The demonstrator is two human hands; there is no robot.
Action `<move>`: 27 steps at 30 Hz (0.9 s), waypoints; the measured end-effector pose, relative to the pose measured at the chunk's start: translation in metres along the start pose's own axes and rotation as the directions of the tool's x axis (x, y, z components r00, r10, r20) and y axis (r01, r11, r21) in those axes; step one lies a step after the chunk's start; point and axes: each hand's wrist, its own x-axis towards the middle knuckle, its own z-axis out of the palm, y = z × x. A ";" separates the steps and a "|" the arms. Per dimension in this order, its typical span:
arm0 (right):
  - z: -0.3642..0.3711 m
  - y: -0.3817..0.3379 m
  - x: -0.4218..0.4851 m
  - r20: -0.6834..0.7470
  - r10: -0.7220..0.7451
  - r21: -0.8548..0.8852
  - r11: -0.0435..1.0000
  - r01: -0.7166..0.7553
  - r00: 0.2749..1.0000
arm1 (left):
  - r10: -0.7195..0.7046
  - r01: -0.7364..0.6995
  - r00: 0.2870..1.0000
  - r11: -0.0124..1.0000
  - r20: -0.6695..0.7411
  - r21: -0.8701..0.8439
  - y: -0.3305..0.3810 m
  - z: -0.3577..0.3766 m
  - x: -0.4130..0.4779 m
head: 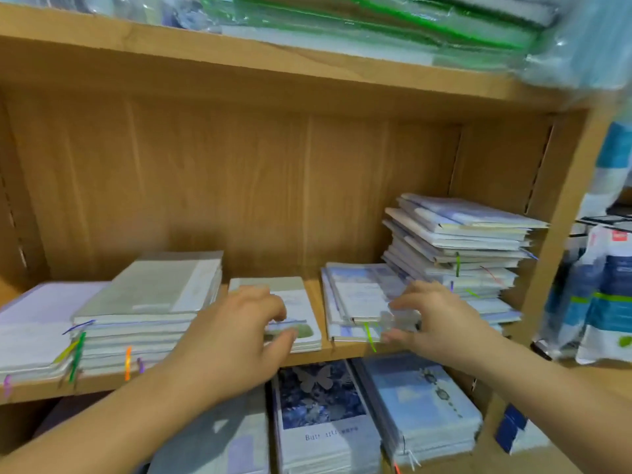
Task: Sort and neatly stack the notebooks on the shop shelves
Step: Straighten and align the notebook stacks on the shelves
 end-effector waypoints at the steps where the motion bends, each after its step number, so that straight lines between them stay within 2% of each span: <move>1: 0.000 0.012 -0.003 0.041 -0.005 -0.038 0.999 0.006 0.999 | 0.023 -0.022 0.999 1.000 0.028 -0.007 0.014 0.013 0.015; 4: 0.004 0.035 -0.008 0.096 -0.007 -0.117 0.993 0.018 0.995 | 0.065 -0.072 0.982 0.997 0.179 0.031 0.046 0.045 0.053; 6: 0.013 0.042 -0.007 0.060 -0.028 -0.189 0.981 0.039 0.998 | 0.005 -0.013 0.955 1.000 0.297 0.025 0.054 0.059 0.068; 10: 0.027 0.040 0.000 -0.003 -0.042 -0.289 0.957 0.040 0.999 | -0.111 0.149 0.915 0.986 0.388 -0.070 0.051 0.076 0.080; 14: 0.030 0.043 -0.001 -0.046 -0.056 -0.183 0.982 0.047 0.997 | -0.167 0.253 0.924 0.942 0.343 -0.222 0.060 0.076 0.072; 16: 0.032 0.044 -0.009 -0.098 -0.110 -0.124 0.987 0.098 0.989 | -0.214 0.281 0.937 0.932 0.277 -0.229 0.069 0.079 0.061; 19: 0.039 0.048 -0.024 -0.266 -0.158 -0.030 0.987 0.156 0.951 | -0.211 0.249 0.958 0.948 0.194 -0.198 0.077 0.080 0.041; 22: 0.039 0.050 -0.032 -0.317 -0.199 -0.016 0.979 0.205 0.927 | -0.184 0.213 0.972 0.951 0.144 -0.225 0.075 0.073 0.024; 25: 0.031 0.046 -0.035 -0.211 -0.093 0.056 0.993 0.107 0.973 | -0.206 0.264 0.952 0.927 0.225 -0.266 0.072 0.065 0.010; 27: 0.025 0.040 -0.033 -0.080 0.018 0.124 0.992 -0.008 0.997 | -0.279 0.379 0.913 0.851 0.298 -0.363 0.077 0.062 0.007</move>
